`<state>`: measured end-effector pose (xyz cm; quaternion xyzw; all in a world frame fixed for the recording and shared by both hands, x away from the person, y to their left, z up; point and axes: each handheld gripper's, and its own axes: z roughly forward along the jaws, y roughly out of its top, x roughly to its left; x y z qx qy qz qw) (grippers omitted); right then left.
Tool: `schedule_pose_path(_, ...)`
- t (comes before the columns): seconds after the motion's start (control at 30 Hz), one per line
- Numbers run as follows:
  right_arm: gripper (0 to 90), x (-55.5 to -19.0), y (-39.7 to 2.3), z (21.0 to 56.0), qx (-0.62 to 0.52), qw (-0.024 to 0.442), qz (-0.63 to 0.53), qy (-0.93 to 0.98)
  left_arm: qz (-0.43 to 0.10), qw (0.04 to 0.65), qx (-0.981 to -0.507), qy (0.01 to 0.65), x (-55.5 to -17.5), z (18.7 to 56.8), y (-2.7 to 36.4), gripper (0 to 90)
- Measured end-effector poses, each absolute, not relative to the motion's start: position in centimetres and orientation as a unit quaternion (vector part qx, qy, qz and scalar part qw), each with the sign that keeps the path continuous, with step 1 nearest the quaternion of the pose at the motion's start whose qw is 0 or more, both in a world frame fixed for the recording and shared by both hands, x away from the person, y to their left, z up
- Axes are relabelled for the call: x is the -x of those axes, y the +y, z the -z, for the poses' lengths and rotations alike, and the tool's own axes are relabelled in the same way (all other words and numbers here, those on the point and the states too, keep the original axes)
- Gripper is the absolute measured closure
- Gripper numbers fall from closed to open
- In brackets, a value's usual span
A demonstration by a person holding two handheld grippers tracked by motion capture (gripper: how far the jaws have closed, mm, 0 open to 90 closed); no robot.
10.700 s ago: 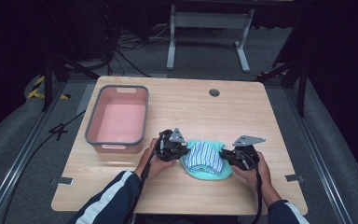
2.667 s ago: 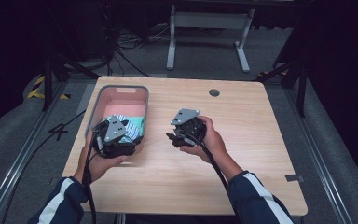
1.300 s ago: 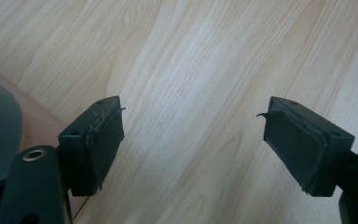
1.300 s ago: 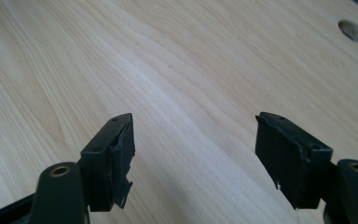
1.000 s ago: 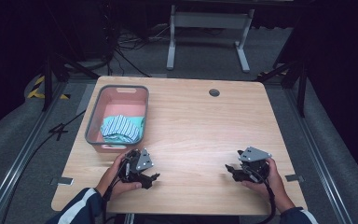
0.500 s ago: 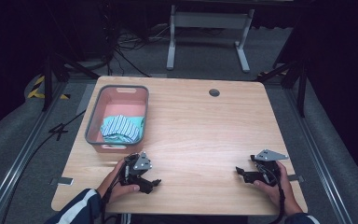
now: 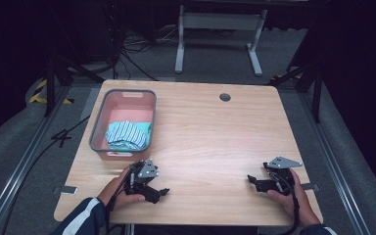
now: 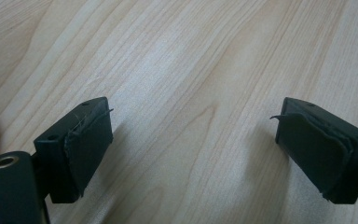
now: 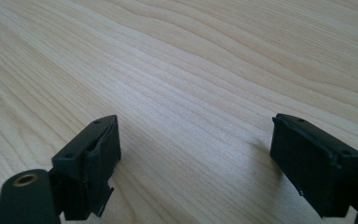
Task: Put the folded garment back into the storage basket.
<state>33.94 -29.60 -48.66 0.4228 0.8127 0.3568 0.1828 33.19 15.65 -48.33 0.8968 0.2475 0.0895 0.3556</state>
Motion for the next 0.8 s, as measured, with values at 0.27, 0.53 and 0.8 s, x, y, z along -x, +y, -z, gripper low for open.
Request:
schedule_pose_path(0.27,16.4,-33.94,-29.6,48.66,-0.423,0.183,-0.357,0.813,-0.089,0.356,-0.897,0.248,-33.2,48.34,15.65,10.9)
schedule_pose_path(0.53,16.4,-33.94,-29.6,48.66,-0.423,0.183,-0.357,0.813,-0.088,0.355,-0.897,0.246,-33.3,48.35,15.64,10.2)
schedule_pose_path(0.8,16.4,-33.94,-29.6,48.66,-0.423,0.183,-0.357,0.813,-0.089,0.354,-0.898,0.246,-33.38,48.34,15.65,9.2)
